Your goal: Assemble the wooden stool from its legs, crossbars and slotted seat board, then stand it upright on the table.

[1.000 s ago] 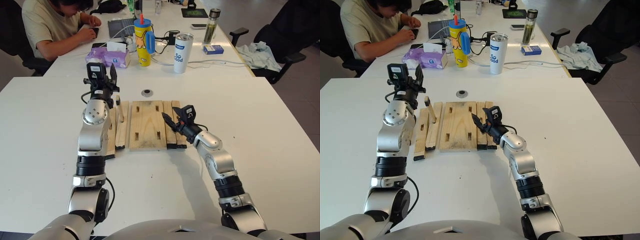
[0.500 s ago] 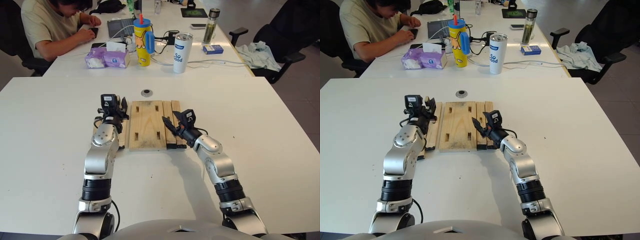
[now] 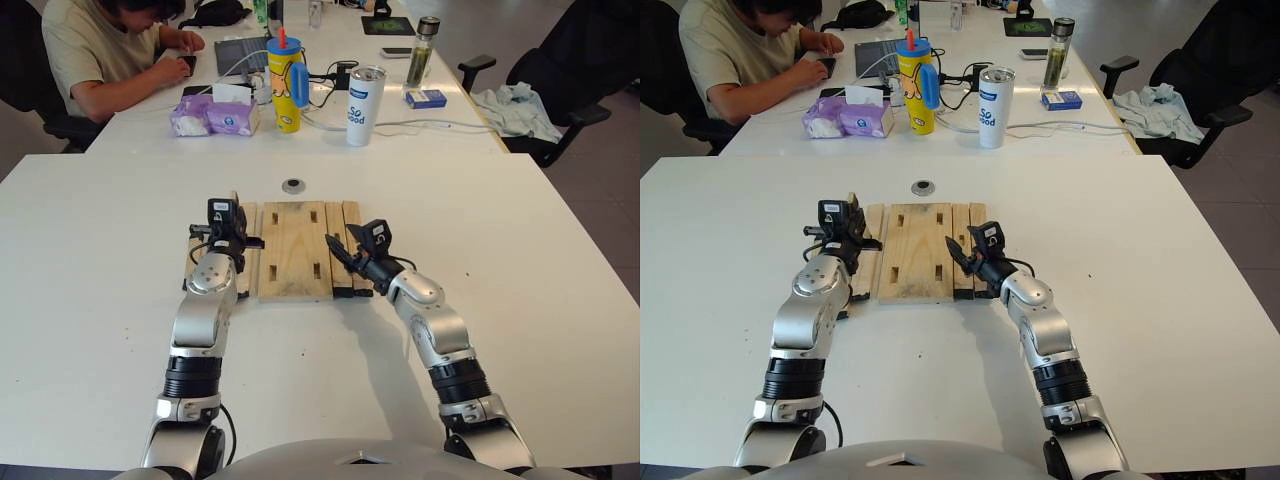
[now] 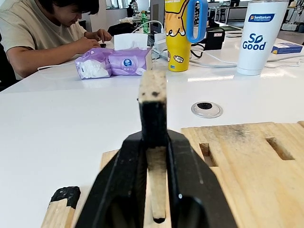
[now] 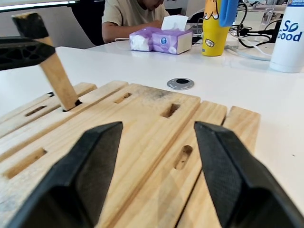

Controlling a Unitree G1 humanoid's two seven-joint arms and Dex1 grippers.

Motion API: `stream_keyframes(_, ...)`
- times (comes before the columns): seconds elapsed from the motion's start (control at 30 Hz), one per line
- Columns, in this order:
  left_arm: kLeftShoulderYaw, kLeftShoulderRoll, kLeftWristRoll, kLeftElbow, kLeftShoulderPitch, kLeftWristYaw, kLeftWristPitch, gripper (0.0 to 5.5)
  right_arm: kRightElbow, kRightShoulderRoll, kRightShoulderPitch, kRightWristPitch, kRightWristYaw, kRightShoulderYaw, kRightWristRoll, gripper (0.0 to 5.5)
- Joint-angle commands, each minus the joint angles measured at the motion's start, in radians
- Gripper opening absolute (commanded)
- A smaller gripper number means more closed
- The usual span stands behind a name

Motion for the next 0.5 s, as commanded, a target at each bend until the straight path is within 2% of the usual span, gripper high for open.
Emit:
stream_keyframes(0.03,0.025,0.002,-0.033,0.012,-0.055,-0.031,-0.052,0.4,0.018,-0.001,-0.043,0.024,0.007,-0.039,0.028,2.99)
stream_keyframes(0.2,0.091,0.047,-0.136,-0.019,-0.144,-0.123,-0.052,0.4,0.002,-0.018,-0.086,0.094,0.129,-0.14,0.205,3.77)
stream_keyframes(0.33,0.211,0.051,-0.419,-0.024,-0.234,-0.281,0.029,0.4,0.006,-0.037,-0.149,0.254,0.237,-0.268,0.455,4.44)
stream_keyframes(0.5,0.287,0.079,-0.736,-0.03,-0.211,-0.457,0.213,0.4,0.045,-0.058,-0.219,0.536,0.309,-0.391,0.773,5.16)
